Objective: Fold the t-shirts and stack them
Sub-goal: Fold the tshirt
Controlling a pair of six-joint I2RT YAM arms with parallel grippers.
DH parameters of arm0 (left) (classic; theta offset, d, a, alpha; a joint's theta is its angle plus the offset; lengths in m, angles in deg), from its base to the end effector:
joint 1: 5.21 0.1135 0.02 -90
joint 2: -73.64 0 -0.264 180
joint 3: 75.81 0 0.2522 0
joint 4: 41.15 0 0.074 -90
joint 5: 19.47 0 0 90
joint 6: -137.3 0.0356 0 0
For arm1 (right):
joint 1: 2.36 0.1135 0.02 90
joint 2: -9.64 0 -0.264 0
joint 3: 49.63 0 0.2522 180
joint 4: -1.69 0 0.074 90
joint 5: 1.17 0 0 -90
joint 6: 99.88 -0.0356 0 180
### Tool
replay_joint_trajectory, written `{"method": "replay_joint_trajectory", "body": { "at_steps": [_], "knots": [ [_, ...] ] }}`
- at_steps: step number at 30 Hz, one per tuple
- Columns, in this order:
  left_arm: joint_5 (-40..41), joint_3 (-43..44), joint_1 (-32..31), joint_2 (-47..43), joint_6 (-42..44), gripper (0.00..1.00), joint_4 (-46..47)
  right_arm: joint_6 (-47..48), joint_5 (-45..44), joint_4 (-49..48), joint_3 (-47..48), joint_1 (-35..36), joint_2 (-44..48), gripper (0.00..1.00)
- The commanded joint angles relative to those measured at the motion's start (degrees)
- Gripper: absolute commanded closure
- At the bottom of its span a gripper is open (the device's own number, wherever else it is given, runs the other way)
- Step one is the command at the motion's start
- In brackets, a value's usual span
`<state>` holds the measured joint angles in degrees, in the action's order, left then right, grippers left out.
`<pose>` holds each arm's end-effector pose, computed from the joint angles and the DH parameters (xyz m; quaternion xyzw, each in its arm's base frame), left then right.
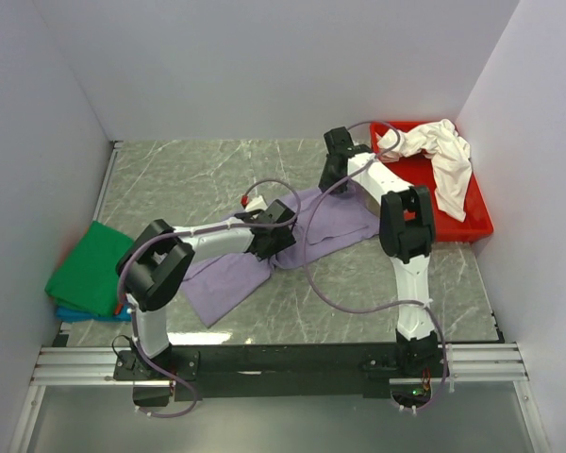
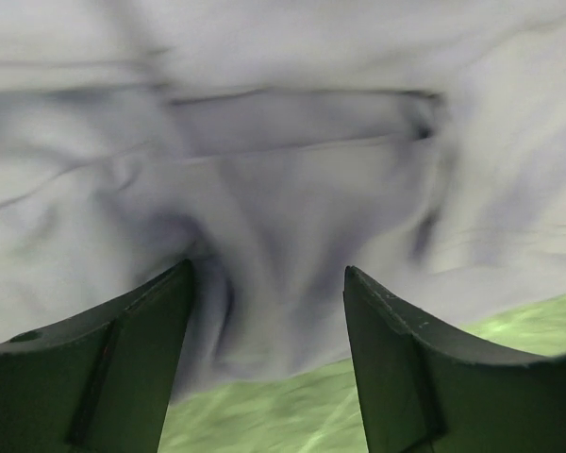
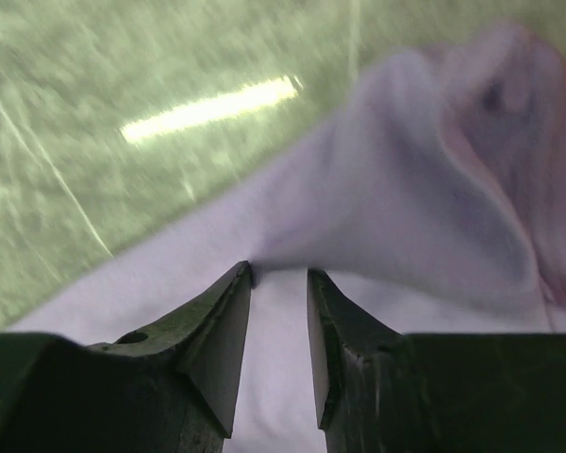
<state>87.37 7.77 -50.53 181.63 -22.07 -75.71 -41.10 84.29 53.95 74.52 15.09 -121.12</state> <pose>0.2794 -0.2679 0.1678 -0.2369 0.9241 -0.1467 0.2616 0.4773 0.1471 0.1907 0.1259 0.9544 0.0757 0.2600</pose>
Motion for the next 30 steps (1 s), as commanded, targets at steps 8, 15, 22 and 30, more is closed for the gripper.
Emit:
{"method": "replay_joint_trajectory", "body": {
  "at_steps": [8,15,22,30],
  "knots": [
    [6.36,-15.23,0.67,-14.02,2.65,0.28,-6.45,0.9,-3.73,-4.13,-16.33,-1.37,17.11,0.62],
    [4.61,-22.0,2.96,-17.72,4.06,0.28,-5.31,-0.15,-2.24,-8.79,-28.19,-1.72,23.44,0.62],
    [4.6,-21.67,3.04,-24.21,7.74,0.27,-6.45,-3.93,2.86,-15.73,-40.76,-1.19,28.45,0.62],
    [5.31,-18.06,3.22,-26.86,10.65,0.27,-9.27,-5.17,1.82,-14.42,-43.69,-1.28,25.21,0.64]
  ]
}}
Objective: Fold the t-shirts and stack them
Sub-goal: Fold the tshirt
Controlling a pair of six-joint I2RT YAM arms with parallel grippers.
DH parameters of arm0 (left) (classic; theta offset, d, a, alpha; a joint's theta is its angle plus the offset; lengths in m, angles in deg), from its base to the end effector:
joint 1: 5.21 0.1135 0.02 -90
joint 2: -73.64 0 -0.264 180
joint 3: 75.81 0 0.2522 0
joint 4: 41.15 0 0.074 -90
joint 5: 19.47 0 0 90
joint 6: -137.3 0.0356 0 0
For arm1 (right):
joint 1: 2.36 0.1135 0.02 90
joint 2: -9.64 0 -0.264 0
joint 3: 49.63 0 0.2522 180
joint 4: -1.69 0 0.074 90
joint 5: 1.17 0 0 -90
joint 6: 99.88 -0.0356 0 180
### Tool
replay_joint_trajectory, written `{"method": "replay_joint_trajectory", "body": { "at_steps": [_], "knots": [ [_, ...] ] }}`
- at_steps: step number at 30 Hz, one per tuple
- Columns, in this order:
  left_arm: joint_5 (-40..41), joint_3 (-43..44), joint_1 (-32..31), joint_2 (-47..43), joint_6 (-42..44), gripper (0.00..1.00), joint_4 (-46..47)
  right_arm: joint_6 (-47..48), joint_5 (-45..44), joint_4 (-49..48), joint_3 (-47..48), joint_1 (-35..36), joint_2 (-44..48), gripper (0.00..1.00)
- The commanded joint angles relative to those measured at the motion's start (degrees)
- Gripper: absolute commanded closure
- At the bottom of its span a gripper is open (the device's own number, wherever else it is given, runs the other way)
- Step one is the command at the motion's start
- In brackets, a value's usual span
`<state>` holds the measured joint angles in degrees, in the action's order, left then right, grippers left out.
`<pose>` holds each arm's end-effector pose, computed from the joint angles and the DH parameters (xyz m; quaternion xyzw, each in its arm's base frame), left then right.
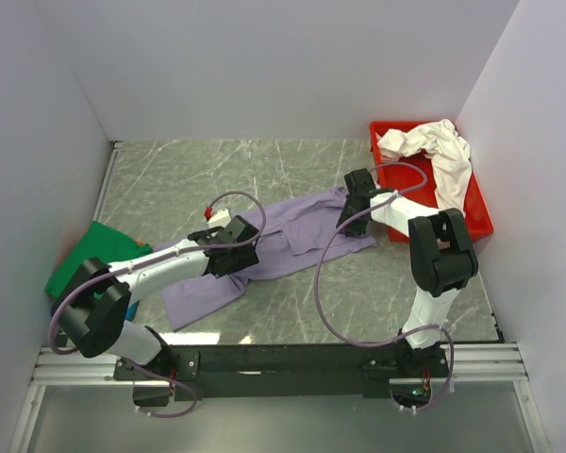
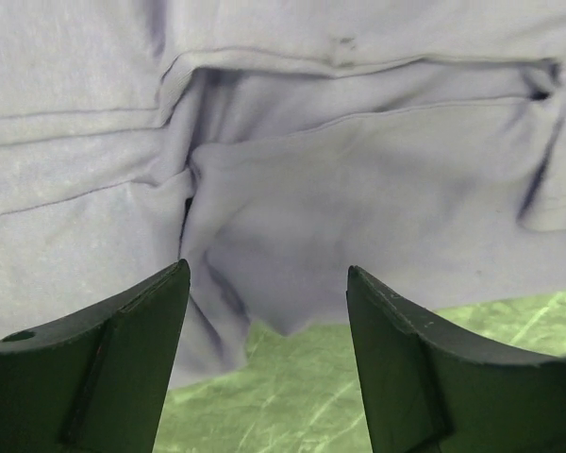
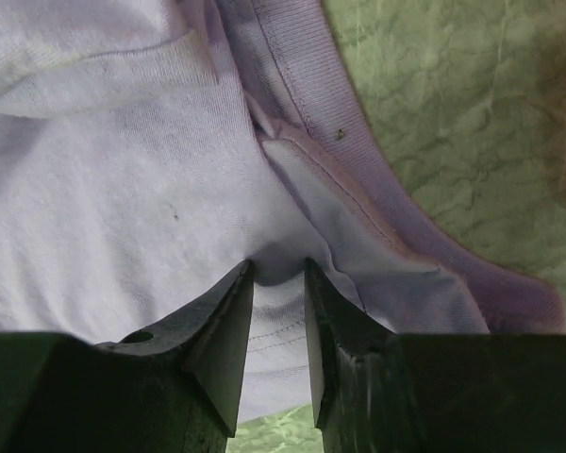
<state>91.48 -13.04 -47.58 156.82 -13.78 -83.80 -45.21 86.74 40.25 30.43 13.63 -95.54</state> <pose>0.2107 -0.1750 0.1921 -0.1972 0.9367 -0.0703 0.2807 0.3523 0.0996 0.1630 0.1676 0.9590 0.0826 0.2129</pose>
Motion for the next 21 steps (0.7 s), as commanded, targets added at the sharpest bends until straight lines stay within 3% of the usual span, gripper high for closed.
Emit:
{"method": "replay_joint_trajectory", "body": {
  "at_steps": [1,6,8,16,21],
  "knots": [
    [1.2,3.62,0.36,-2.23,2.98,0.27,-1.0,-0.97,-1.16,-0.11,1.28,-0.08,-2.11,0.64],
    [-1.61,10.82,5.01,1.89,6.83,0.27,1.63,-0.35,-1.25,3.76,9.8,-0.87,-8.09,0.65],
    [-1.87,17.41,6.5,6.89,8.86,0.27,2.69,-0.96,-1.6,7.43,14.87,-1.13,-10.12,0.65],
    [-4.08,44.21,10.11,29.22,27.49,0.28,6.73,2.63,0.42,15.11,35.71,-1.84,-21.54,0.66],
    [-10.99,54.68,13.71,39.06,36.97,0.28,10.15,3.25,5.51,12.66,40.14,-3.33,-24.1,0.63]
  ]
}}
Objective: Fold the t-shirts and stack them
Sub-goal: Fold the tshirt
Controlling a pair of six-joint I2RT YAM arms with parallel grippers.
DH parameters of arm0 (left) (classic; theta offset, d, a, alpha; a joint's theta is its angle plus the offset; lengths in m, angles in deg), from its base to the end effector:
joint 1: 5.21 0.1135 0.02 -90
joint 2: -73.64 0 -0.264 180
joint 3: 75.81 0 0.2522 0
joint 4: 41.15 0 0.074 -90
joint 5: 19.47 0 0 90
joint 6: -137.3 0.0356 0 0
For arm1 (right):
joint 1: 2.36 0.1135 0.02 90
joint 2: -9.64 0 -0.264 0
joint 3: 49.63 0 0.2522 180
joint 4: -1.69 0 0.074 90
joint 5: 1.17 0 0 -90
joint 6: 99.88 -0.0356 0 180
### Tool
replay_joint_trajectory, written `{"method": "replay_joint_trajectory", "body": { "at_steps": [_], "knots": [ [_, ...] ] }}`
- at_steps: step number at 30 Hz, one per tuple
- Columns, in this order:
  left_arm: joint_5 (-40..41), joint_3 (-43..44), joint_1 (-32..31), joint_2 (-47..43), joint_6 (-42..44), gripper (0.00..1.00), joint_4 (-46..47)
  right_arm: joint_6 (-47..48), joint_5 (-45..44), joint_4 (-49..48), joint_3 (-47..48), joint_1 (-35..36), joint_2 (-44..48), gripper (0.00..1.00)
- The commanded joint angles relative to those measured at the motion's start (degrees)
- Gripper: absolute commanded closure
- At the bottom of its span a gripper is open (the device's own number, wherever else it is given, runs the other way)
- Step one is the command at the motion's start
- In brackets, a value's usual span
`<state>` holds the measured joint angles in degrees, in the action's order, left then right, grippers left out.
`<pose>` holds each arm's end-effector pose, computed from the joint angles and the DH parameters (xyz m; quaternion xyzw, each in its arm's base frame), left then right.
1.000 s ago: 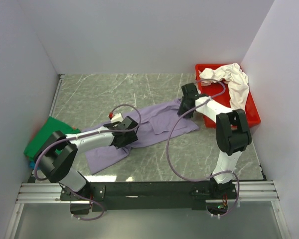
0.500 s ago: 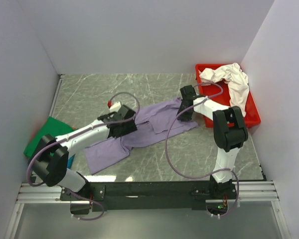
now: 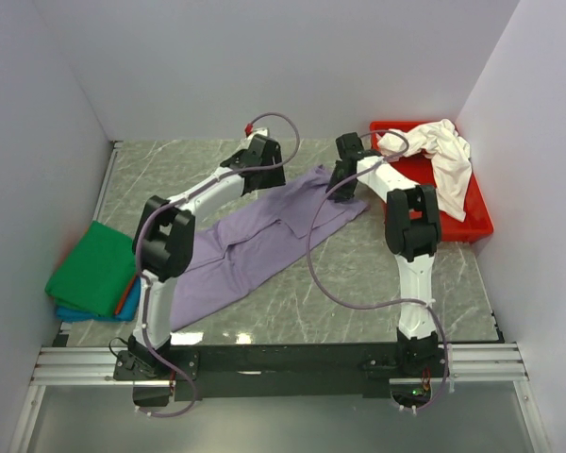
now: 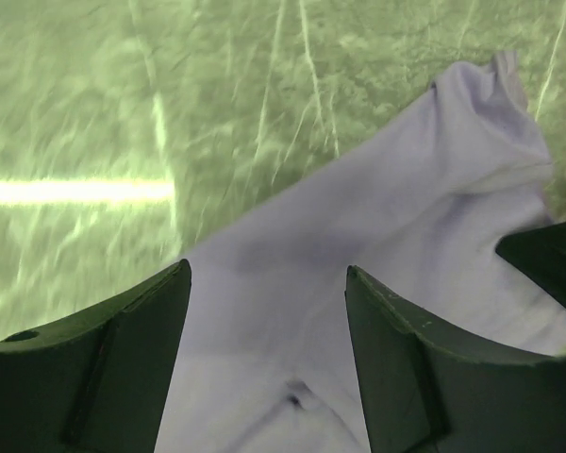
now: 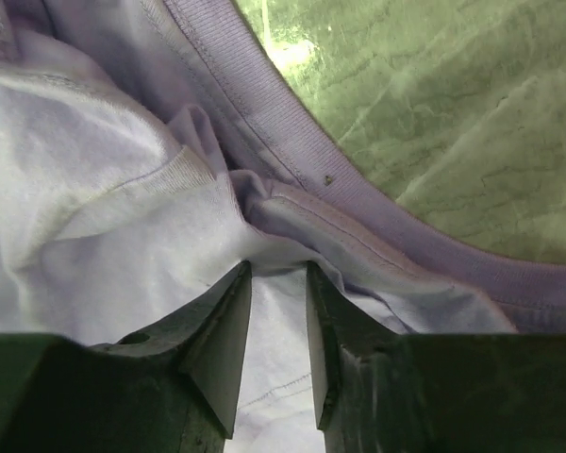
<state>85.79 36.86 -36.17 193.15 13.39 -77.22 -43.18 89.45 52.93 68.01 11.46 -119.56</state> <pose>0.4163 -0.2388 0.2394 -0.0764 0.9070 -0.1096 0.3995 0.4699 0.1160 0.1701 0.1632 0.9582 0.0988 0.2134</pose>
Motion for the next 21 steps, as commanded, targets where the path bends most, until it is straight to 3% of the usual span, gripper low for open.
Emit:
{"method": "replay_joint_trajectory", "body": {
  "at_steps": [1,7,11,16,21],
  "knots": [
    [-9.51,5.84,3.27,3.88,10.7,0.28,4.19,1.48,4.02,-1.25,1.08,-1.26,0.36,0.62],
    [-16.22,16.38,3.98,14.78,16.59,0.28,4.55,1.31,5.97,-6.01,-4.2,-1.34,6.94,0.57],
    [-25.61,21.4,4.24,19.88,18.18,0.27,3.94,1.22,3.87,-5.92,-8.06,-1.43,12.04,0.57],
    [-28.45,25.19,4.24,24.37,18.44,0.28,2.53,-0.44,1.05,-7.32,-17.62,-1.61,19.51,0.57],
    [-29.95,25.28,3.72,26.65,18.09,0.39,2.79,-1.68,1.31,-10.75,-25.73,-2.13,25.31,0.58]
  ]
}}
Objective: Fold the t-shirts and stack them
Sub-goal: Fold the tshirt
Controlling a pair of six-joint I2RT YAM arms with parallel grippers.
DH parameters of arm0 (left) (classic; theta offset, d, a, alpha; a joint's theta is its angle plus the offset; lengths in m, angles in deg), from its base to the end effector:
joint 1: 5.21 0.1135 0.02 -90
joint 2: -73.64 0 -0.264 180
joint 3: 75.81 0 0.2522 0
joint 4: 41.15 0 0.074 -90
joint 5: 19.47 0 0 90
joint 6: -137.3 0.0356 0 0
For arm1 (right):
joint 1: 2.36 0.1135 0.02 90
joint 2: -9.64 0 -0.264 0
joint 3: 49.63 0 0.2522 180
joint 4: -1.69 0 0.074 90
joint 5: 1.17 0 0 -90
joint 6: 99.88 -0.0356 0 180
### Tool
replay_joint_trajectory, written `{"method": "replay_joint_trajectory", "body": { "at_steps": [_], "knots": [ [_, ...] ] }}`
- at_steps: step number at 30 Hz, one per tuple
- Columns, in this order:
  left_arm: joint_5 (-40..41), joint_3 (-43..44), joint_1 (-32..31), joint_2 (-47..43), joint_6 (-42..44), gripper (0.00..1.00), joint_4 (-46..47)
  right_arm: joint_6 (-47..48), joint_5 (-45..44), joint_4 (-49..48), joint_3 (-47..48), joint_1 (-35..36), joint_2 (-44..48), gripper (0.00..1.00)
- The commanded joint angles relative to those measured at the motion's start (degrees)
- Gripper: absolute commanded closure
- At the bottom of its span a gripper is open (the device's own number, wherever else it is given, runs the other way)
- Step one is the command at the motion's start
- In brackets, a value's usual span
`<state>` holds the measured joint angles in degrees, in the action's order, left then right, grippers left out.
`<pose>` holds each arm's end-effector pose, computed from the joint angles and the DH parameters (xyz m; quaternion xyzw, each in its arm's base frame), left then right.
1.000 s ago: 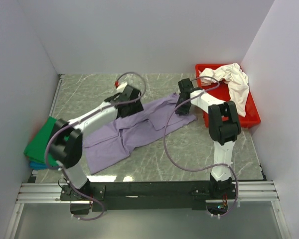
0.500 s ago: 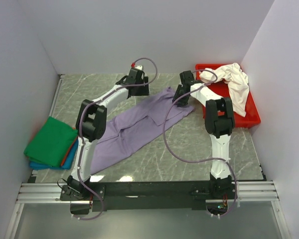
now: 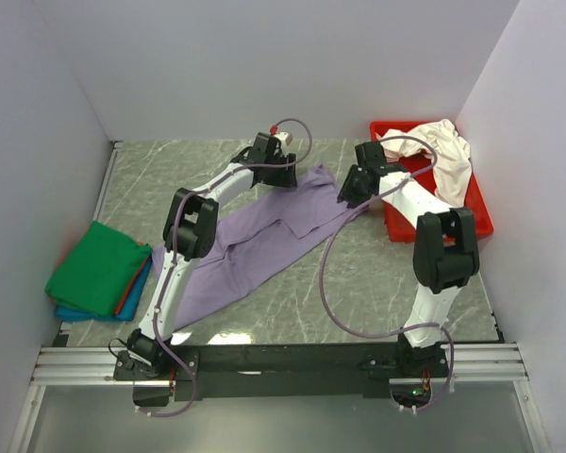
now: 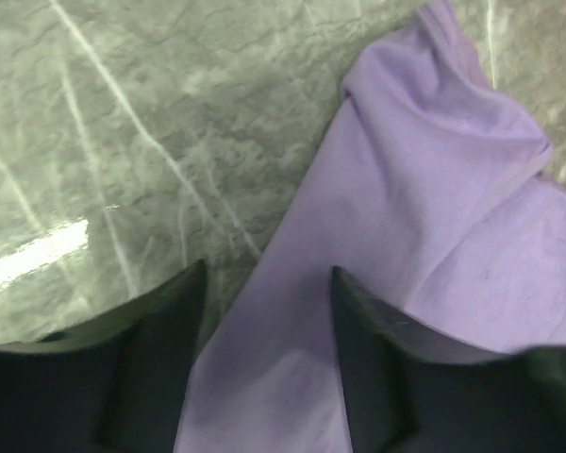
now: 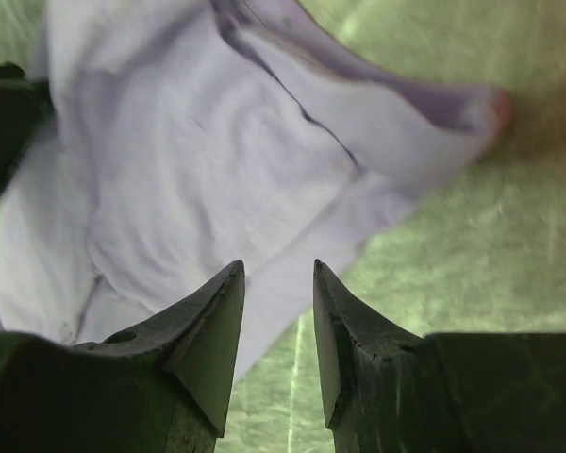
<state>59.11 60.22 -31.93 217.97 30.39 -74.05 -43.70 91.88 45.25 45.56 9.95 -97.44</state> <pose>0.5024 -0.2608 0.1593 0.1184 0.8993 -0.2369 0.3479 0.3967 0.0885 0.2237 0.1704 0.9393 0.1397 0.2632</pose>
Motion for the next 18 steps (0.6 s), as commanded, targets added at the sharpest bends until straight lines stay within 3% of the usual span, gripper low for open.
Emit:
{"method": "replay_joint_trajectory", "body": {
  "at_steps": [1,7,12,18],
  "knots": [
    [-3.52,1.91,-0.87,2.18,1.09,0.43,-0.29,-1.33,-1.29,-3.61,-4.69,-0.71,3.55,0.58],
    [-3.7,4.55,-3.07,5.7,0.65,0.64,-0.38,-0.89,-2.17,-3.35,-5.58,-0.89,4.08,0.58],
    [4.98,7.53,-2.73,7.01,-3.83,0.99,1.38,-0.89,-1.47,-3.96,-5.4,-0.98,2.76,0.58],
    [15.46,10.08,2.53,7.19,-12.96,1.0,3.32,-0.1,-1.64,-3.17,-3.3,-0.98,1.18,0.58]
  ]
}}
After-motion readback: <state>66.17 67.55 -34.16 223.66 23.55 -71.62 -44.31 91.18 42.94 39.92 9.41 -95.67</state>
